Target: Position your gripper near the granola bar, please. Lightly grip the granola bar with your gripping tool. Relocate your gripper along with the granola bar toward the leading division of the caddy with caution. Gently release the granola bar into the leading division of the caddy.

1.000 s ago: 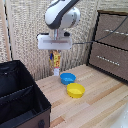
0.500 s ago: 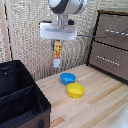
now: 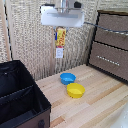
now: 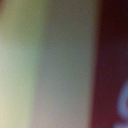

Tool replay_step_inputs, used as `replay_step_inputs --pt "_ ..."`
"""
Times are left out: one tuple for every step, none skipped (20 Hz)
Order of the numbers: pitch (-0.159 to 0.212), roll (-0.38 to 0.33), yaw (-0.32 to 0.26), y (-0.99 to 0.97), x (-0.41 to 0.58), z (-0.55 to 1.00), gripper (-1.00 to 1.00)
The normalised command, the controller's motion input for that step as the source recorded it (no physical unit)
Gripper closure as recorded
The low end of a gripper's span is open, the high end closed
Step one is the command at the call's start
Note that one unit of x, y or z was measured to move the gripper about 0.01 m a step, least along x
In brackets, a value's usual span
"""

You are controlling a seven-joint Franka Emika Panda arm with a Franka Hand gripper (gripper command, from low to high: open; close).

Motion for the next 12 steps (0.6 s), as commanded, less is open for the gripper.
replay_step_inputs --pt "0.000 -0.035 -0.235 0.42 -0.097 0.28 1.00" --pt "0.000 -0.026 -0.258 0.39 -0.071 0.22 1.00" --pt "0.000 -0.016 -0.270 0.37 -0.057 0.16 1.00" --pt "0.000 -0.009 -0.278 0.37 -0.040 0.15 1.00" --pt "0.000 0.000 -0.289 0.35 -0.017 0.11 1.00" --pt "0.000 0.000 -0.309 0.34 0.000 0.07 1.00" --pt "0.000 0.000 -0.311 0.33 0.000 0.06 1.00" --pt "0.000 0.000 -0.310 0.33 0.000 0.06 1.00" --pt "0.000 0.000 -0.301 0.34 0.000 0.03 1.00" --pt "0.001 0.000 -0.290 0.34 -0.009 0.00 1.00" --pt "0.010 0.000 -0.283 0.35 -0.017 0.00 1.00" --pt "0.009 0.000 -0.283 0.35 -0.023 0.00 1.00"
